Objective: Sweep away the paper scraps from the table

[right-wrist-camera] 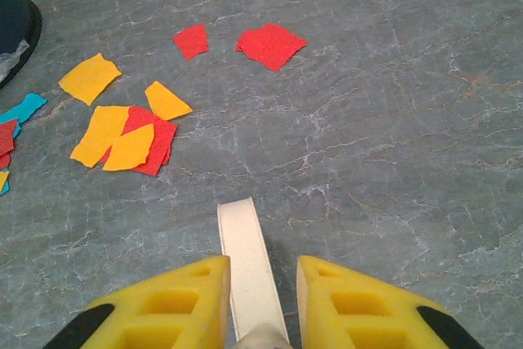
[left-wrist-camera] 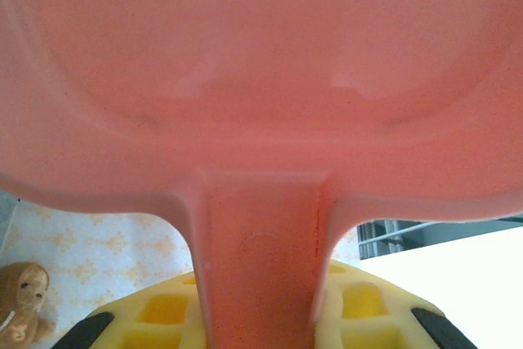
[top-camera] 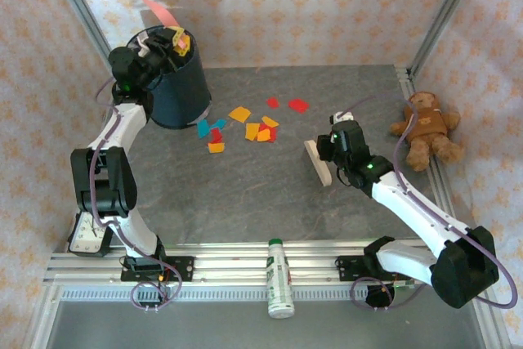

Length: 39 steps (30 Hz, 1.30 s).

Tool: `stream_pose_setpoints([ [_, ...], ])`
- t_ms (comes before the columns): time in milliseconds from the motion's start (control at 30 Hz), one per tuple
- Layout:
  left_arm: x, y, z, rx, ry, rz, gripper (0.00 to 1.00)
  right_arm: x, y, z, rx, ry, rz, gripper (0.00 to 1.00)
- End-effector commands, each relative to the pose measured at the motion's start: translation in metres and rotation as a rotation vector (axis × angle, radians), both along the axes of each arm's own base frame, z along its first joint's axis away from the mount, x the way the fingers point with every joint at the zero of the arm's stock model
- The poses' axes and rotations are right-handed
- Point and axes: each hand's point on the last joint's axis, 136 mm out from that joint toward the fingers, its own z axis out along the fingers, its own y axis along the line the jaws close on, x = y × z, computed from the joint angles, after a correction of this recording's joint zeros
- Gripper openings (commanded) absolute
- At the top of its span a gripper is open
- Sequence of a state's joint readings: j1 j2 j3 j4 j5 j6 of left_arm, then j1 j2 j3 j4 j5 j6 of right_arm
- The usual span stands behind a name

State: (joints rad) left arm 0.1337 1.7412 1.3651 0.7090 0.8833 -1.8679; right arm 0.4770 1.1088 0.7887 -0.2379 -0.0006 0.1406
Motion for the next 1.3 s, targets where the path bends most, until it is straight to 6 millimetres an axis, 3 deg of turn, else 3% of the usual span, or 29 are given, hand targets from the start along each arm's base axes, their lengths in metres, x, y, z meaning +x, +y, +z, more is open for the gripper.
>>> stream_pose_setpoints([
  [0, -0.024, -0.004, 0.030, 0.121, -0.091, 0.005, 0.00, -0.001, -0.001, 0.002, 0.036, -0.020, -0.025, 0.00],
  [267, -0.061, -0.013, -0.012, 0.492, 0.036, 0.005, 0.00, 0.001, -0.002, 0.017, 0.117, -0.071, -0.066, 0.00],
  [633, -0.133, -0.025, -0.070, 1.079, 0.147, -0.141, 0.00, 0.020, 0.011, 0.044, 0.325, -0.098, -0.047, 0.00],
  [867, -0.155, -0.038, -0.103, 1.336, 0.114, -0.269, 0.00, 0.050, 0.020, 0.068, 0.489, -0.119, -0.027, 0.00],
  [1067, -0.162, -0.050, -0.128, 1.461, 0.095, -0.340, 0.00, 0.089, 0.030, 0.070, 0.583, -0.102, -0.050, 0.00],
  [1267, -0.166, -0.054, -0.138, 1.483, 0.069, -0.335, 0.00, 0.131, 0.047, 0.059, 0.634, -0.033, -0.079, 0.00],
])
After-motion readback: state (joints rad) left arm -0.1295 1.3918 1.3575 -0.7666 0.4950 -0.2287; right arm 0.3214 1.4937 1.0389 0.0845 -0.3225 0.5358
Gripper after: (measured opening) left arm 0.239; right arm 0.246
